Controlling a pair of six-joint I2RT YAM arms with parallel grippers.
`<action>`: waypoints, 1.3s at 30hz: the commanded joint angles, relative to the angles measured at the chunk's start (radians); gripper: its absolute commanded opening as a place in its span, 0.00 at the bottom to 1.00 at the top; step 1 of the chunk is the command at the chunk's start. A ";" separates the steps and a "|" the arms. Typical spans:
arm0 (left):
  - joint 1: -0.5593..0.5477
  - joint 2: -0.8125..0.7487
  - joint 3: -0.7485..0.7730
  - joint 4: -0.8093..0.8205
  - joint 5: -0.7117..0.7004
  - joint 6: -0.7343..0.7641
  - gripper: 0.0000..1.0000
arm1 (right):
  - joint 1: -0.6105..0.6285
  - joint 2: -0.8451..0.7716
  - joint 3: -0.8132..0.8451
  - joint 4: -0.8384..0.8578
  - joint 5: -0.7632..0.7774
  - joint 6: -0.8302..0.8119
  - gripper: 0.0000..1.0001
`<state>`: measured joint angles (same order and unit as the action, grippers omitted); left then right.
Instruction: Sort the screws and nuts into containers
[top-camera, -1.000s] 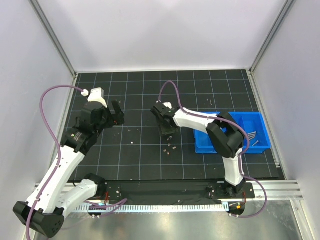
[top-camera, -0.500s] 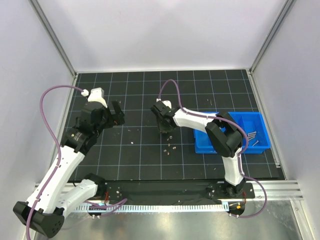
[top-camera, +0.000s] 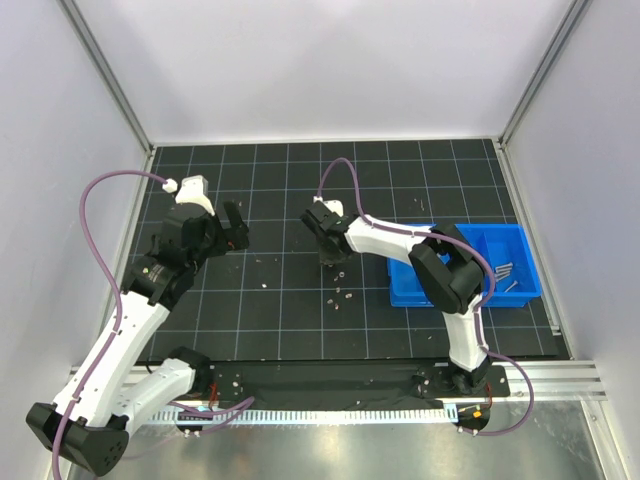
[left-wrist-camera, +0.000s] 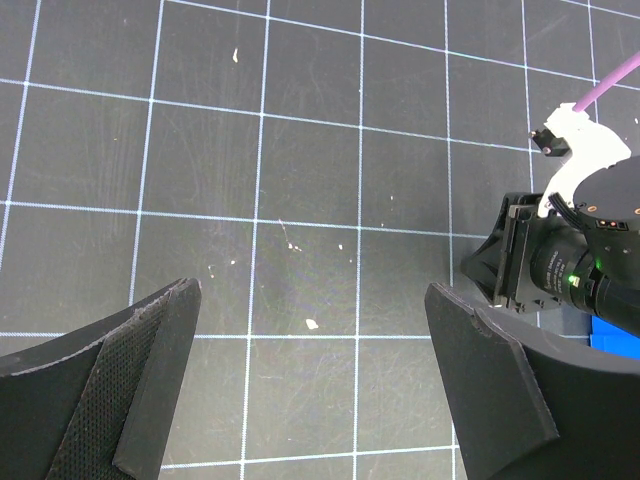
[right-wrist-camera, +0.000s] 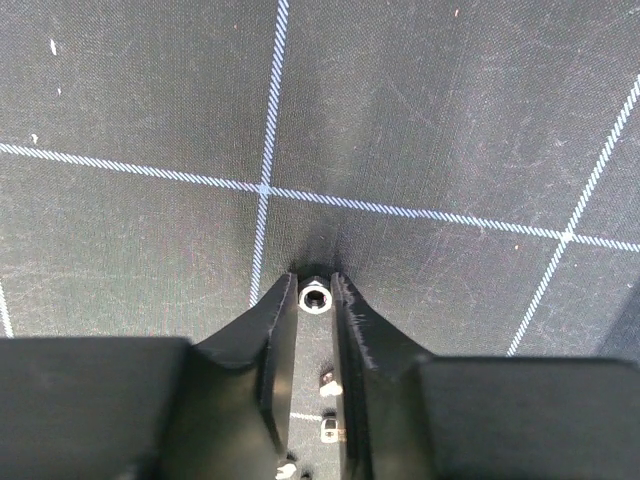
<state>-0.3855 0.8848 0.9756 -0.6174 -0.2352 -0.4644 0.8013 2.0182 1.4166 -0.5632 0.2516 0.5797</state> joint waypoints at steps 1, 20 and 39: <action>0.004 -0.015 0.003 0.036 -0.004 -0.005 1.00 | -0.001 0.022 0.016 -0.006 0.014 0.014 0.23; 0.002 -0.023 0.003 0.036 0.002 -0.006 1.00 | -0.088 -0.231 0.148 -0.198 0.084 -0.044 0.10; 0.004 -0.017 -0.002 0.044 0.019 -0.011 1.00 | -0.567 -0.636 -0.380 -0.113 0.121 -0.046 0.14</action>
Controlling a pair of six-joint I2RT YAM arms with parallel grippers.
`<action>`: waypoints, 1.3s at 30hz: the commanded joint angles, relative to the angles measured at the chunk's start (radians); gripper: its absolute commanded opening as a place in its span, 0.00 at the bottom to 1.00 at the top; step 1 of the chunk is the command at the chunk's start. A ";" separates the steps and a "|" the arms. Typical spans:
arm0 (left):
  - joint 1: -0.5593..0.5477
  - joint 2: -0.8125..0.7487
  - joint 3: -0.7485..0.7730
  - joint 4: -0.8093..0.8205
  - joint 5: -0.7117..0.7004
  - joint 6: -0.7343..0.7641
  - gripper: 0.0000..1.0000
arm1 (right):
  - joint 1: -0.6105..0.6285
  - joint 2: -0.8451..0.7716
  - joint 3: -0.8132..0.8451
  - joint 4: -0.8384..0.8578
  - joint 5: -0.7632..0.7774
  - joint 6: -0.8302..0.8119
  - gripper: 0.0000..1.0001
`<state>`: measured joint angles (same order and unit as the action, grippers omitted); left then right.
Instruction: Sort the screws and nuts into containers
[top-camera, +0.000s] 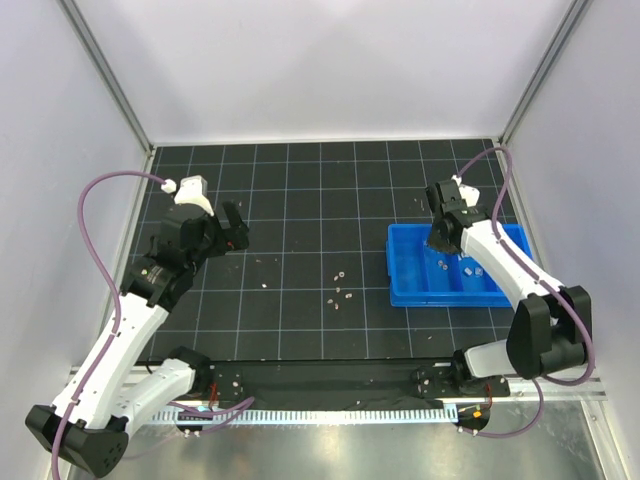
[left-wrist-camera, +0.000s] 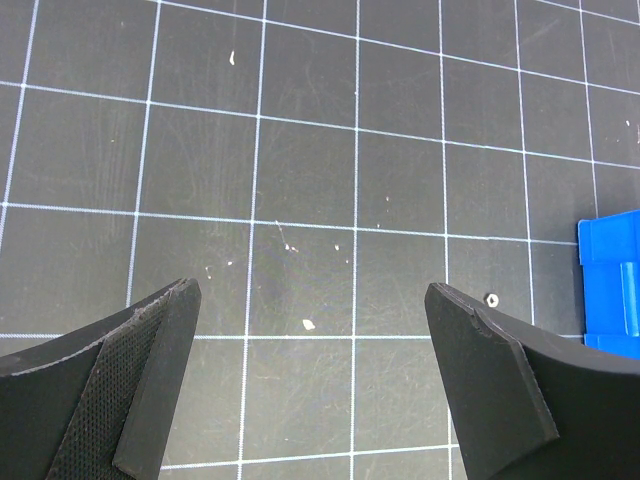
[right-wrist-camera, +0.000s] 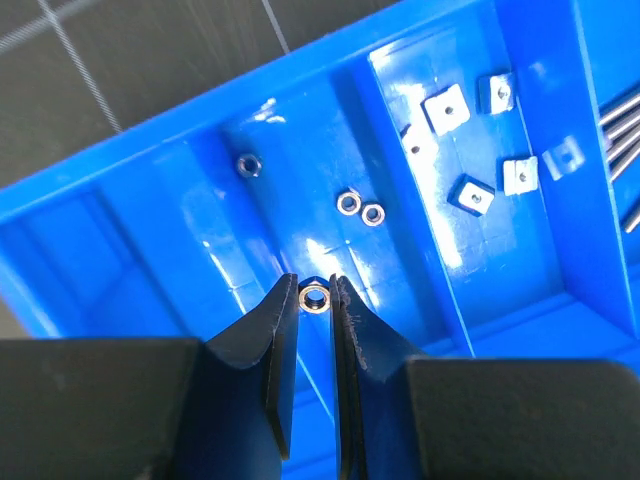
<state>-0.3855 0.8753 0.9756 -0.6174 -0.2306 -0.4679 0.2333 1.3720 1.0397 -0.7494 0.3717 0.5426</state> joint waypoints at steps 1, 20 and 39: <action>0.004 -0.006 -0.002 0.044 0.013 -0.006 1.00 | 0.000 0.018 -0.009 0.079 0.013 -0.009 0.14; 0.004 -0.002 0.000 0.041 0.016 -0.006 1.00 | 0.507 0.197 0.283 0.030 -0.008 0.071 0.72; 0.002 -0.010 -0.002 0.042 0.016 -0.006 1.00 | 0.607 0.466 0.246 0.162 -0.019 0.171 0.52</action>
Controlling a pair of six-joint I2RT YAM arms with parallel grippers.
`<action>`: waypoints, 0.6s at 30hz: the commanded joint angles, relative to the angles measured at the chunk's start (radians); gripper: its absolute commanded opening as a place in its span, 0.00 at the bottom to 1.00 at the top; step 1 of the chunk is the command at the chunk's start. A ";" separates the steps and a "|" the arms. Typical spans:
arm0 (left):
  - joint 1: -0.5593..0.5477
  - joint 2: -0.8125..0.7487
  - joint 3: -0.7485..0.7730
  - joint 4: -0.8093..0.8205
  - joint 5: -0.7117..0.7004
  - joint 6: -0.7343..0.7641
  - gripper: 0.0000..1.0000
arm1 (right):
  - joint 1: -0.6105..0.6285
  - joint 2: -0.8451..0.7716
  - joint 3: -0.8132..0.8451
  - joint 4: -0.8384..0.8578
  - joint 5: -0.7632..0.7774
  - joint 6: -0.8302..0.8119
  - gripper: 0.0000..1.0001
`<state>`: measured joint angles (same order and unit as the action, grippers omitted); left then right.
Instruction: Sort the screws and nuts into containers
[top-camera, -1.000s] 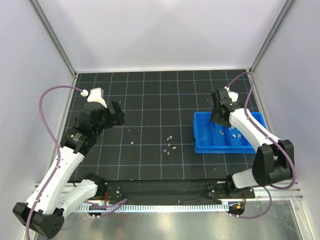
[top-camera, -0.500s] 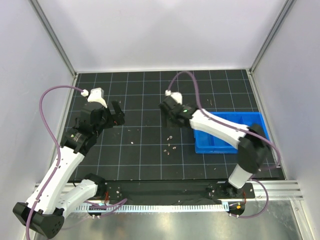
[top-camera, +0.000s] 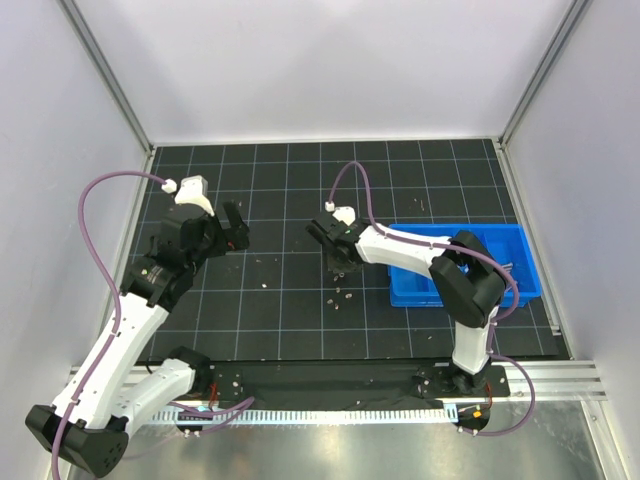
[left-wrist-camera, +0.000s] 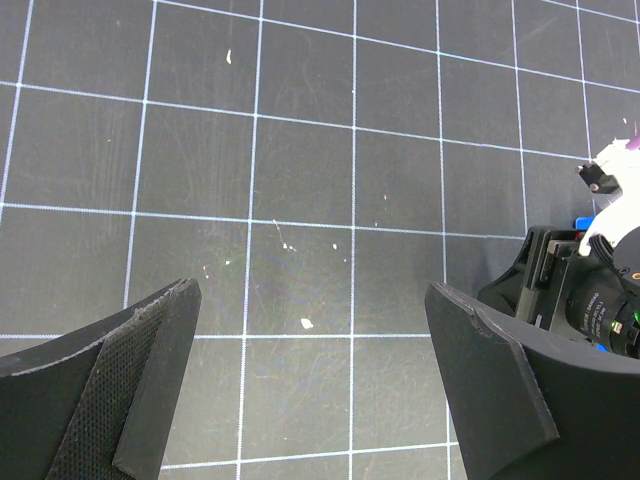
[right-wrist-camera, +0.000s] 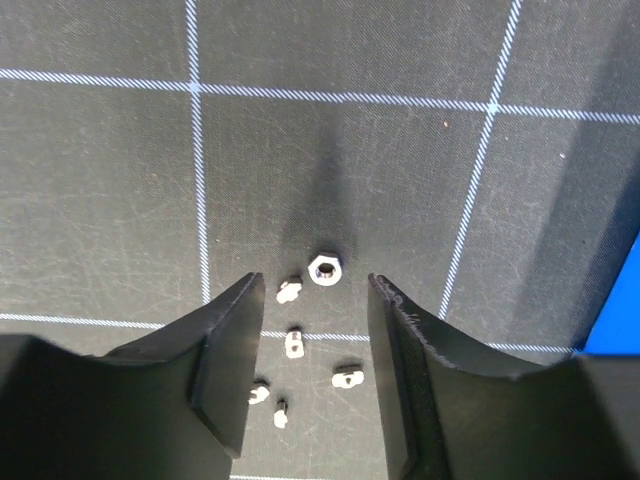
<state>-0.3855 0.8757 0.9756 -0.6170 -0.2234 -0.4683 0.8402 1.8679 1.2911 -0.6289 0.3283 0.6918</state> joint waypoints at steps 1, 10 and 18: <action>0.004 -0.011 -0.002 0.042 0.007 -0.006 1.00 | 0.000 -0.021 -0.007 0.052 0.022 0.017 0.50; 0.002 -0.003 -0.002 0.042 0.007 -0.007 1.00 | -0.001 0.004 -0.010 0.048 0.031 0.009 0.41; 0.002 -0.001 -0.002 0.043 0.013 -0.009 1.00 | -0.006 0.008 -0.042 0.057 0.015 0.012 0.41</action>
<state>-0.3855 0.8757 0.9756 -0.6170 -0.2234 -0.4690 0.8402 1.8717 1.2617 -0.5980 0.3302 0.6918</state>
